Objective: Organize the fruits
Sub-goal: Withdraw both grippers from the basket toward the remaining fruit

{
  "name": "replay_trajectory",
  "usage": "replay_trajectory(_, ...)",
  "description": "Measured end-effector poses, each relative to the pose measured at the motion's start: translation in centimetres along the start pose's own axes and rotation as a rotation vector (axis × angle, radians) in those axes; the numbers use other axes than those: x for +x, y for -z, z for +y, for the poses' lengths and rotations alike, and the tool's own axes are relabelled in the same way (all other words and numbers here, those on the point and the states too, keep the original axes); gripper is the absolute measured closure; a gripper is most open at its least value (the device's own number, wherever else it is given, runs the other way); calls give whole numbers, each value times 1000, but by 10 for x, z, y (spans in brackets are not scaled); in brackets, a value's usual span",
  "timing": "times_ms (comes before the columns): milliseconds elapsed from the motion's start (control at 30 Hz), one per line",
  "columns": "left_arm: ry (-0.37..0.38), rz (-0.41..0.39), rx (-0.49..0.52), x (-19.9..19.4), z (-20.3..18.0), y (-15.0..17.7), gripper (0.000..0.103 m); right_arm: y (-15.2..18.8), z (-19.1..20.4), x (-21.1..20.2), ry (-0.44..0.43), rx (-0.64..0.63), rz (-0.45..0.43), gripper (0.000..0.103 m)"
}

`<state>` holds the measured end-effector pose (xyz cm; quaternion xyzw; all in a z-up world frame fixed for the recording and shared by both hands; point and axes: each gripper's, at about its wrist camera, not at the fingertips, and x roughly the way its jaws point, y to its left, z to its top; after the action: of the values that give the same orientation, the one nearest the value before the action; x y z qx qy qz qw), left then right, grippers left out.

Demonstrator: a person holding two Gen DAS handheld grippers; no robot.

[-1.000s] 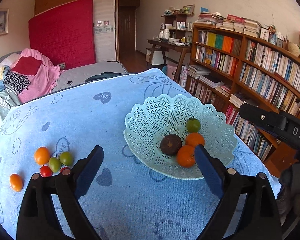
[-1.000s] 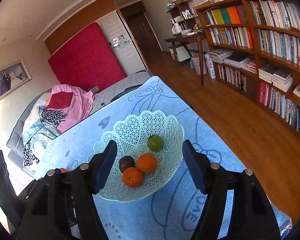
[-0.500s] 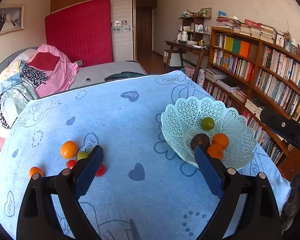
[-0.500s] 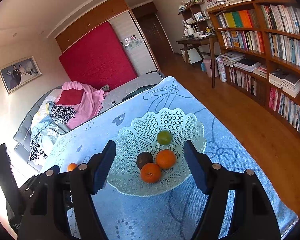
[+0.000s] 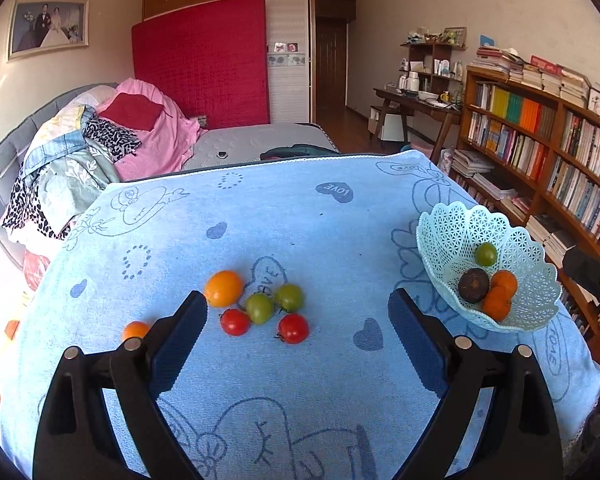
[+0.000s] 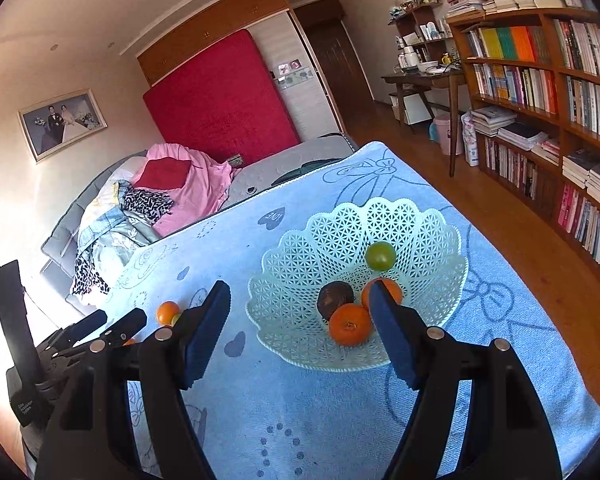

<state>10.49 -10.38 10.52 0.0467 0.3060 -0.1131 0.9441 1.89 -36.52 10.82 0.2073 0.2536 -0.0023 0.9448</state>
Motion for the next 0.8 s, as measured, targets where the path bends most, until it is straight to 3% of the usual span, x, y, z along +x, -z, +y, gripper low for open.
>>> replay_trajectory(600, -176, 68, -90, 11, 84, 40, 12, 26, 42, 16, -56, -96, 66, 29)
replay_trajectory(800, -212, 100, -132, 22, 105, 50, 12, 37, 58, 22, -68, -149, 82, 24)
